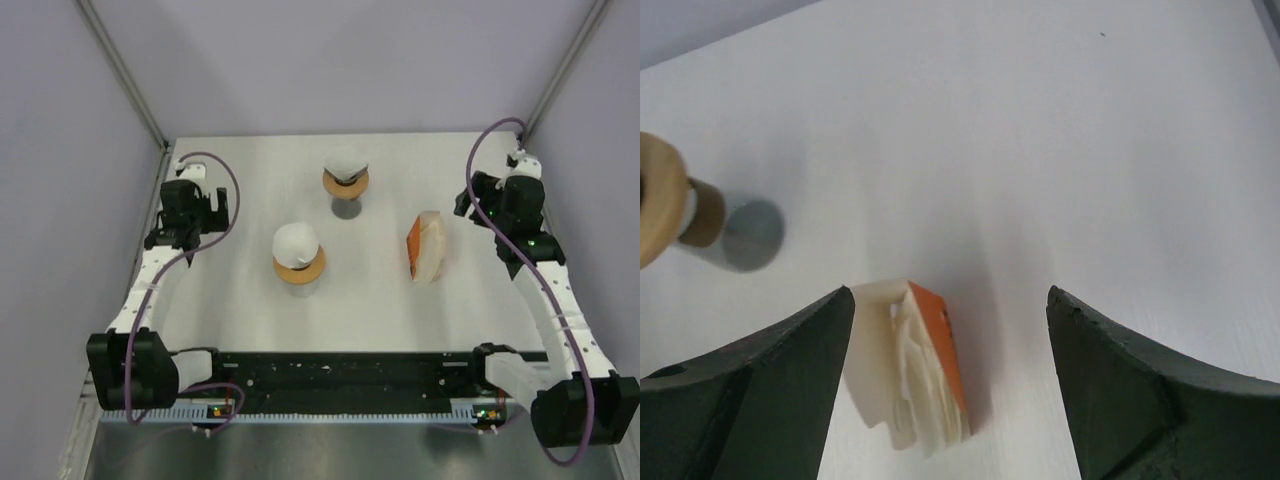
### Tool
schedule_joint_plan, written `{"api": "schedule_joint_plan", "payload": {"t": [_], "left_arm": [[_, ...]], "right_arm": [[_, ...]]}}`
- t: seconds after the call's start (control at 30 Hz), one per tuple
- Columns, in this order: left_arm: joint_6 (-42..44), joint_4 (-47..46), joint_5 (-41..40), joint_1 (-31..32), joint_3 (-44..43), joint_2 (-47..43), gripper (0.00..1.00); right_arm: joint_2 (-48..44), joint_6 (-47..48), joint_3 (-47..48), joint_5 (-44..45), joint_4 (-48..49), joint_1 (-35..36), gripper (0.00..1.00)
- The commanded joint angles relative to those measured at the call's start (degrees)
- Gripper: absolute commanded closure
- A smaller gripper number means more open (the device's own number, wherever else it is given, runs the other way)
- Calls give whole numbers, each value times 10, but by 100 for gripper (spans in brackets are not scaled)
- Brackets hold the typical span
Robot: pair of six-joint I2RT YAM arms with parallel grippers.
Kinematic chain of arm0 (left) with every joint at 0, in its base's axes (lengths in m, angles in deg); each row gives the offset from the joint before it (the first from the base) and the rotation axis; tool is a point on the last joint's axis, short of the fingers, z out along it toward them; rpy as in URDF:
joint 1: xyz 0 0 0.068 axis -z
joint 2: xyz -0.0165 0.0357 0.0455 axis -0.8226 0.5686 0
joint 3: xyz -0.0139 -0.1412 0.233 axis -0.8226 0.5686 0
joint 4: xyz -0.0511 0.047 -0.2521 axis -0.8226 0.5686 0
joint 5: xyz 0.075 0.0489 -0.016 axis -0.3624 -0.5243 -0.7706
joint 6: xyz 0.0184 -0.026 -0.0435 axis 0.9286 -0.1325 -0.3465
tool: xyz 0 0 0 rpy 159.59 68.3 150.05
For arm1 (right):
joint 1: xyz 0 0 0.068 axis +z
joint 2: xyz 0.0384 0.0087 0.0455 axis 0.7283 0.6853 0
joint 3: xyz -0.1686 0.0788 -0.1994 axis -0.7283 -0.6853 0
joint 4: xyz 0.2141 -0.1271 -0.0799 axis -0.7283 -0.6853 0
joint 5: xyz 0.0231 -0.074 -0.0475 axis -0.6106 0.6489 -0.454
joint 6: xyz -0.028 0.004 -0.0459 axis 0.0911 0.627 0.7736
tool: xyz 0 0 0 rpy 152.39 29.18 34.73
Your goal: Place the coffee filter in the dripper
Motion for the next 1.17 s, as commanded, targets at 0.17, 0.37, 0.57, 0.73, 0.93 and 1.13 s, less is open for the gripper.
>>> {"api": "schedule_joint_plan", "payload": {"t": [0.17,0.37,0.57,0.73,0.93,1.13], "left_arm": [[43,-318,-26,-32,154,18,1],[11,-409,-6,-33,211,42,1],[-14,-458,6,-32,253,50,1],[-53,-449,12,-32,259,55,1],[-69,-450,37,-32,263,58,1],[-80,-435,46,-33,258,58,1]], "right_arm": [[-8,-24,-128,40,91,-128,20],[-12,-12,-196,66,155,-132,20],[-16,0,-262,68,236,-132,20],[-13,4,-298,56,273,-132,20],[-10,7,-314,55,297,-132,20],[-9,9,-322,41,312,-132,19]]}}
